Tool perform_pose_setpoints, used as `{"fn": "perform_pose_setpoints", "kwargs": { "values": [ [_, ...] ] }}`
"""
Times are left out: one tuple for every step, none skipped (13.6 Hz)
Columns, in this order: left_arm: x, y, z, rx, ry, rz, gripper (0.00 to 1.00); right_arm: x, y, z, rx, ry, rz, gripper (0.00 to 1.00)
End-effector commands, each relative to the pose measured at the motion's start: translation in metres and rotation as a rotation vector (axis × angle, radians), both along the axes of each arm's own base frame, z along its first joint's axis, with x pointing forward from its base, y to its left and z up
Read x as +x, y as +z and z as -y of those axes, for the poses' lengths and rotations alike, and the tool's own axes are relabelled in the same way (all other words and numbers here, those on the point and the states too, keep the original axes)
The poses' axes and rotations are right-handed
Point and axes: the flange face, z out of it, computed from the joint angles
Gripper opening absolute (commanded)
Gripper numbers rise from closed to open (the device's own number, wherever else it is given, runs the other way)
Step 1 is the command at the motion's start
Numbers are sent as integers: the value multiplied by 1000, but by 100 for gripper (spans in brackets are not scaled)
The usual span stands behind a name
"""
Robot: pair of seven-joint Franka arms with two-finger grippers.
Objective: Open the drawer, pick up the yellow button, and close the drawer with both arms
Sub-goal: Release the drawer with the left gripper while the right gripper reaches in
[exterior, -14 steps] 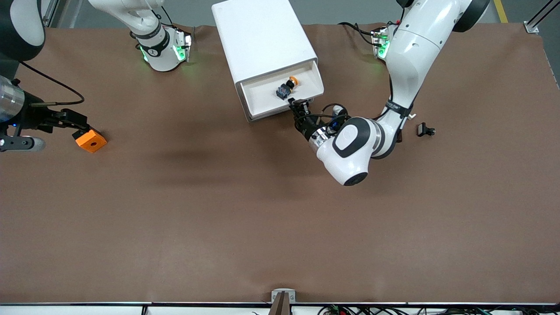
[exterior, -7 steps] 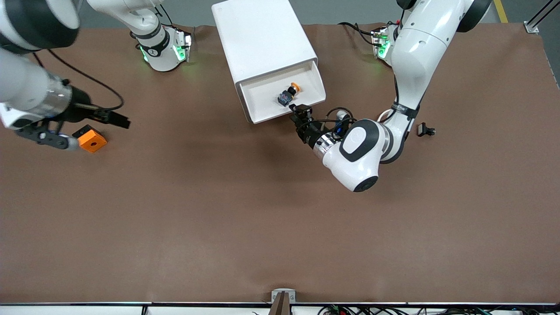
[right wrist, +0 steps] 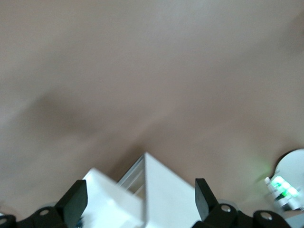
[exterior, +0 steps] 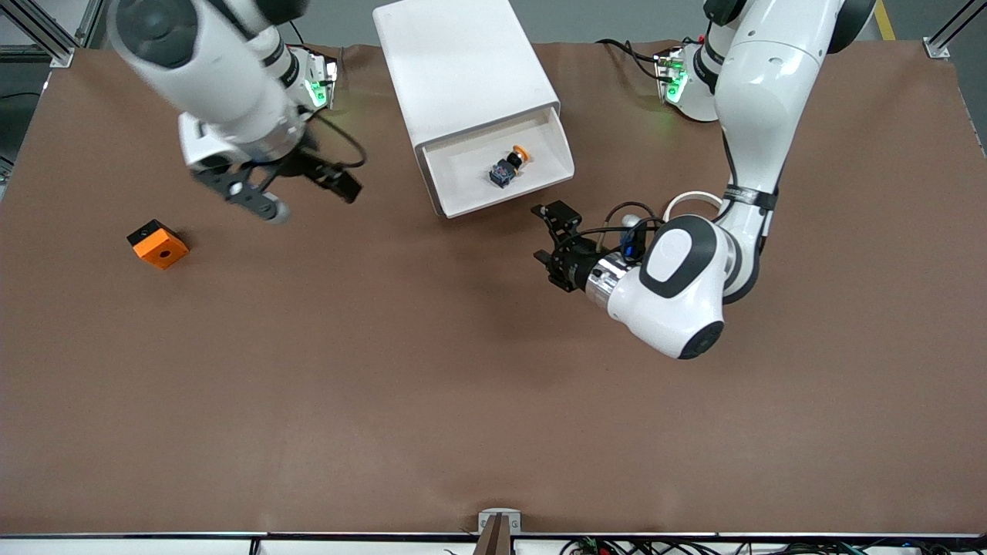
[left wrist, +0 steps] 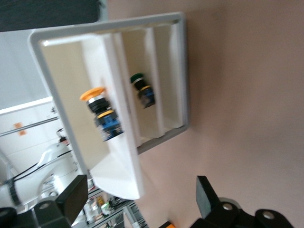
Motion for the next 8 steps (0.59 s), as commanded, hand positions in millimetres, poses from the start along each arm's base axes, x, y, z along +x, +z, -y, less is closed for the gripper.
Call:
{"fn": "perform_pose_setpoints", "kwargs": {
  "values": [
    [14,19,-25,44,-25,109,100,-31,4,-53,10,-91,35,100],
    [20,29,-35,45,-22,147,100,-43,2,-75,4,-108,55,100],
    [26,36,-46,44,-15,179,100,-53,-5,-96,-10,-127,81,100],
    [31,47,-57,47,-14,219,100,-61,-18,-115,-26,-128,92,100],
    [34,60,-68,49,-36,279,100,-69,-30,-134,-37,-128,105,100],
    [34,69,-73,38,-93,337,100,-75,-43,-149,-50,-145,115,100],
    [33,76,-78,43,-161,400,100,-83,-52,-164,-53,-145,122,100],
    [33,85,-85,55,-240,475,100,-88,-64,-176,-60,-133,124,100]
  ]
}}
